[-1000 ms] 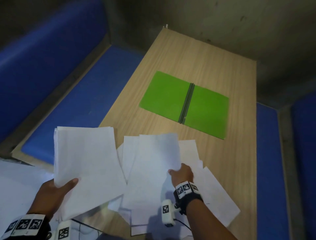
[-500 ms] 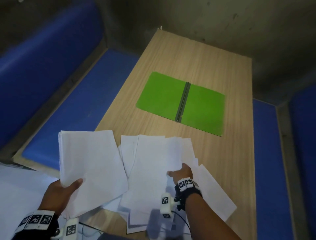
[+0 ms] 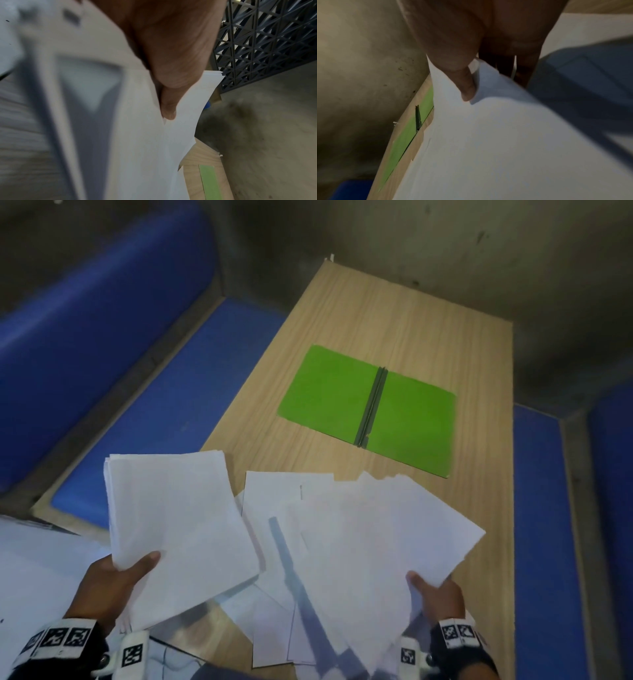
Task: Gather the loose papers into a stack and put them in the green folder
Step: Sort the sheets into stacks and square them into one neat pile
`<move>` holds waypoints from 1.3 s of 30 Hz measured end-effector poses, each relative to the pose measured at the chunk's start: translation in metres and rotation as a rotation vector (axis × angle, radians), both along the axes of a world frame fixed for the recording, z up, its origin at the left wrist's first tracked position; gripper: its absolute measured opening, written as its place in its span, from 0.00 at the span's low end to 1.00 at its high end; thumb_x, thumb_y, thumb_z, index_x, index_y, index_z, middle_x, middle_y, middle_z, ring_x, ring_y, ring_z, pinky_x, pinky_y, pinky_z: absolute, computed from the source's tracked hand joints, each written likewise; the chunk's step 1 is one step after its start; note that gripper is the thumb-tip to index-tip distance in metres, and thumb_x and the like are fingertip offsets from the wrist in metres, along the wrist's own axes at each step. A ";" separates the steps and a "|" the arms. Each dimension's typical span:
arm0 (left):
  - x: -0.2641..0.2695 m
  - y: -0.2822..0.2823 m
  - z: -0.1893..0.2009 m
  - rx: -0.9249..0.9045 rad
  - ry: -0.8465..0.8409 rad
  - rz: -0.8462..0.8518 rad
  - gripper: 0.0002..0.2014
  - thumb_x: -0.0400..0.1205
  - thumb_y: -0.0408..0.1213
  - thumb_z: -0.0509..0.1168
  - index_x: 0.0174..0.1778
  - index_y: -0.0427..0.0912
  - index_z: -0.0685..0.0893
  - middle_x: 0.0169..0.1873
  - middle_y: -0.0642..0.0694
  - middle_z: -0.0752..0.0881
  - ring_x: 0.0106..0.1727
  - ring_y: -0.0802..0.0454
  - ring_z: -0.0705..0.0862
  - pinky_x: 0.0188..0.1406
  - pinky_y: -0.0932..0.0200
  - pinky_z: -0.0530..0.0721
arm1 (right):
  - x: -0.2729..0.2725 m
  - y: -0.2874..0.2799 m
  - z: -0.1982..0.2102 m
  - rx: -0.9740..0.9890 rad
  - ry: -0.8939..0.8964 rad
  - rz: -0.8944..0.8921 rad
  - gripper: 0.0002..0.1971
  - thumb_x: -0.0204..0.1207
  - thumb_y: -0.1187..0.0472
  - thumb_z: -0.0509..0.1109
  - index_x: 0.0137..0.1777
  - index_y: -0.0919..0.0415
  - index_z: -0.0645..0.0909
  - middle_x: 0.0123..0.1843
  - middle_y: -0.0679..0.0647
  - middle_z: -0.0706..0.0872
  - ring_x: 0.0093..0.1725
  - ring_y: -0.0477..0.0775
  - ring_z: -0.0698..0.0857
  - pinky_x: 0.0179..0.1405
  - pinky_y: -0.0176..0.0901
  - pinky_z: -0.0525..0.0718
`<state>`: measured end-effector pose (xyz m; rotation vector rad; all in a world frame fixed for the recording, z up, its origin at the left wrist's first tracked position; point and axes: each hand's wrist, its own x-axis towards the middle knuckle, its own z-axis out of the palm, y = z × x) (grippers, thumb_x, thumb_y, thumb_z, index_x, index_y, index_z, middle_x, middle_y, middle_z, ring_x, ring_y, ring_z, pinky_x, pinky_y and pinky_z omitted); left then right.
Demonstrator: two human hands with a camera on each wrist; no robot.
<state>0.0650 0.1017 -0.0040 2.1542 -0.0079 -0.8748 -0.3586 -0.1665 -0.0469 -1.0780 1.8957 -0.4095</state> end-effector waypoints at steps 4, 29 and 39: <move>0.001 -0.002 -0.008 -0.003 -0.002 -0.045 0.14 0.75 0.43 0.78 0.49 0.37 0.85 0.46 0.36 0.90 0.46 0.38 0.86 0.50 0.45 0.82 | 0.001 0.003 0.001 -0.097 0.062 0.030 0.29 0.71 0.59 0.78 0.68 0.74 0.76 0.68 0.67 0.82 0.68 0.66 0.80 0.73 0.54 0.73; -0.005 -0.006 -0.005 -0.053 0.031 -0.061 0.13 0.76 0.40 0.77 0.50 0.36 0.87 0.42 0.40 0.91 0.45 0.39 0.88 0.37 0.54 0.81 | 0.054 -0.056 0.009 0.049 0.312 0.888 0.21 0.69 0.60 0.77 0.62 0.62 0.80 0.59 0.58 0.86 0.52 0.57 0.84 0.52 0.44 0.81; -0.006 -0.005 -0.006 -0.013 0.018 -0.062 0.13 0.76 0.40 0.77 0.48 0.34 0.87 0.40 0.37 0.90 0.43 0.39 0.88 0.39 0.53 0.82 | 0.076 -0.010 -0.012 0.114 0.458 1.077 0.25 0.70 0.63 0.72 0.63 0.48 0.65 0.52 0.53 0.86 0.46 0.55 0.87 0.50 0.50 0.88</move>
